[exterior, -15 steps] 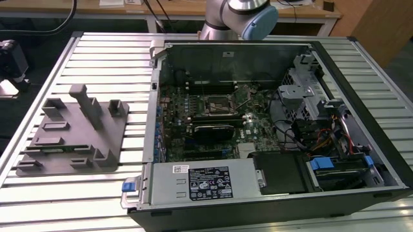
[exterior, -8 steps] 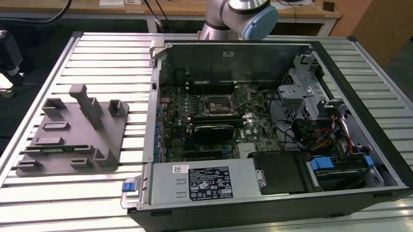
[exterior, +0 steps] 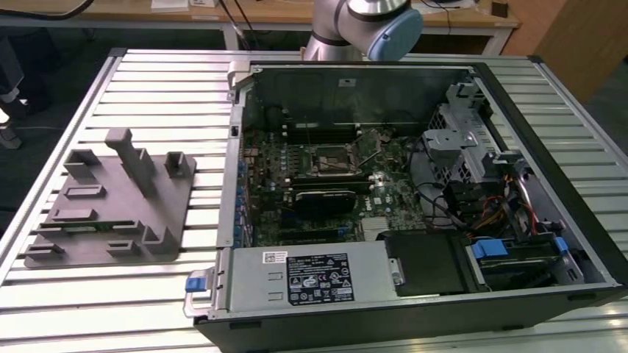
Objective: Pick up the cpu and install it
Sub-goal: 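Pick up the cpu and move it towards the insertion slot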
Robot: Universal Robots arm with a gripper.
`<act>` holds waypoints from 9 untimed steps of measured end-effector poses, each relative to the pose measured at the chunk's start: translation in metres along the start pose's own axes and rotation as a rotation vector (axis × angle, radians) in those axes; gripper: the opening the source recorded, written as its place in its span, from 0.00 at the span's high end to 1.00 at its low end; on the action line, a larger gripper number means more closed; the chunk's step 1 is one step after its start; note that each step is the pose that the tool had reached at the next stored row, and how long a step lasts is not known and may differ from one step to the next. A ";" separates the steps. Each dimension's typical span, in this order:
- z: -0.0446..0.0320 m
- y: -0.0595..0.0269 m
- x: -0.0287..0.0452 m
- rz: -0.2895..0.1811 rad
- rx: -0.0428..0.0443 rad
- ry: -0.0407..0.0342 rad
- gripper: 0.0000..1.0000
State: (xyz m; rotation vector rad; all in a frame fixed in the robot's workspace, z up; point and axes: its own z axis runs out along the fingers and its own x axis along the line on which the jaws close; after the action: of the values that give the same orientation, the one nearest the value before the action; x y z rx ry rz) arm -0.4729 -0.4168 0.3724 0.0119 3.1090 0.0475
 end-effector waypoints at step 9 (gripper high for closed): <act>-0.0042 0.0002 -0.0007 0.000 0.0002 0.0000 0.45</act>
State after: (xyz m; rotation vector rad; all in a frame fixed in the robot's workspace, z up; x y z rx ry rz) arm -0.4724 -0.4168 0.3767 0.0120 3.1090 0.0472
